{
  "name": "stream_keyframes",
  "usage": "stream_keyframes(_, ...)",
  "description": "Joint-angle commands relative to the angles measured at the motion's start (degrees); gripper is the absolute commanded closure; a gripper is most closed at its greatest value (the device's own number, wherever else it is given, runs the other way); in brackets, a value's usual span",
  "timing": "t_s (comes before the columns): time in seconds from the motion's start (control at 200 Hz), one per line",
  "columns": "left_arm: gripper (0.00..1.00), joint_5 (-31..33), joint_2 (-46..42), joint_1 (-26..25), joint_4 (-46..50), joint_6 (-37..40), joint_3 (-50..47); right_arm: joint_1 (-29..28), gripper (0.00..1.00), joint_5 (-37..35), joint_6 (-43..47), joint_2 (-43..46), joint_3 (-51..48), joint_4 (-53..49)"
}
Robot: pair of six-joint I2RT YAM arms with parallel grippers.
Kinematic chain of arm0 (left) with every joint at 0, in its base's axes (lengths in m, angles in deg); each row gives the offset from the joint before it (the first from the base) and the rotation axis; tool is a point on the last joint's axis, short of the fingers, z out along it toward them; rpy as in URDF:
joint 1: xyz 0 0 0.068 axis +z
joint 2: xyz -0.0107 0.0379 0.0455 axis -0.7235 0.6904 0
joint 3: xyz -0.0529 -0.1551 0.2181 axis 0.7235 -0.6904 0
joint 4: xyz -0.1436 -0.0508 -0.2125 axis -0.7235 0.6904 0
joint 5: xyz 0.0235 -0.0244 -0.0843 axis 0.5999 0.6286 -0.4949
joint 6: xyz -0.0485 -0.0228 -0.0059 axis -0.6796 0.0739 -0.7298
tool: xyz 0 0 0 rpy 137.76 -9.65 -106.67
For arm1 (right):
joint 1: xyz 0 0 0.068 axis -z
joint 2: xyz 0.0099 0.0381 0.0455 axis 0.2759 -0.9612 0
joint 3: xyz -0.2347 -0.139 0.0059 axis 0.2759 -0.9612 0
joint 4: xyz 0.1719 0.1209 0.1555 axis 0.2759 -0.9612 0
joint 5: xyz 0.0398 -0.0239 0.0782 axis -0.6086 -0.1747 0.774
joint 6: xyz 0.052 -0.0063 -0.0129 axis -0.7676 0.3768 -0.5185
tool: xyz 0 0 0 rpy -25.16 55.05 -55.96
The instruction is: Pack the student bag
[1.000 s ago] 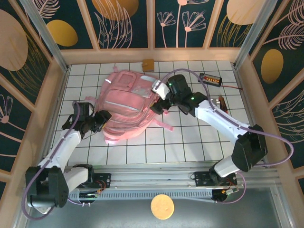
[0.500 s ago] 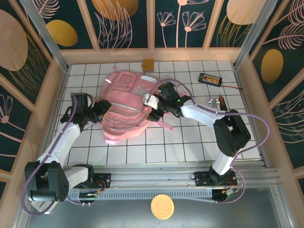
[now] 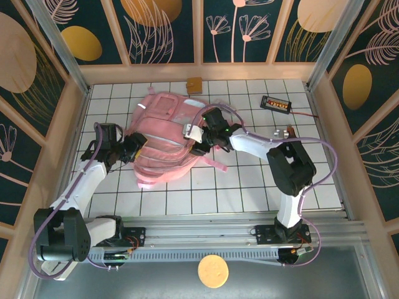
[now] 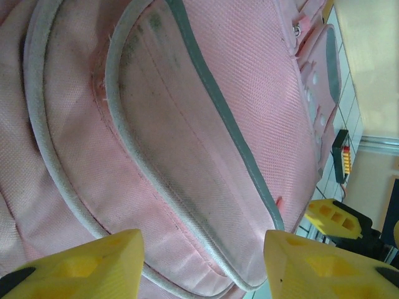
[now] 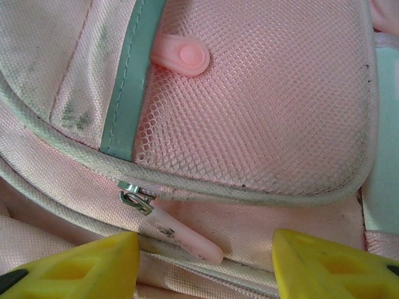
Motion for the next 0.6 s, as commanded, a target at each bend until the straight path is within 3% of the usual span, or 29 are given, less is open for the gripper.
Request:
stream_keyframes(0.0,0.47,-0.03,0.74,0.45,-0.23,-0.48,-0.87,0.24,0.44,1.46,-0.29,-1.82,2.67,1.24)
stream_keyframes(0.25,0.46,-0.39,2.37,0.43,-0.47,0.36,-0.51,-0.32,0.68,1.22,-0.24,-2.21,2.14,0.67)
stream_keyframes(0.595,0.46,-0.23,2.79,0.44,0.38,1.76,-0.16,-1.11,0.87,-0.68,0.04,-2.24,2.50,-0.84)
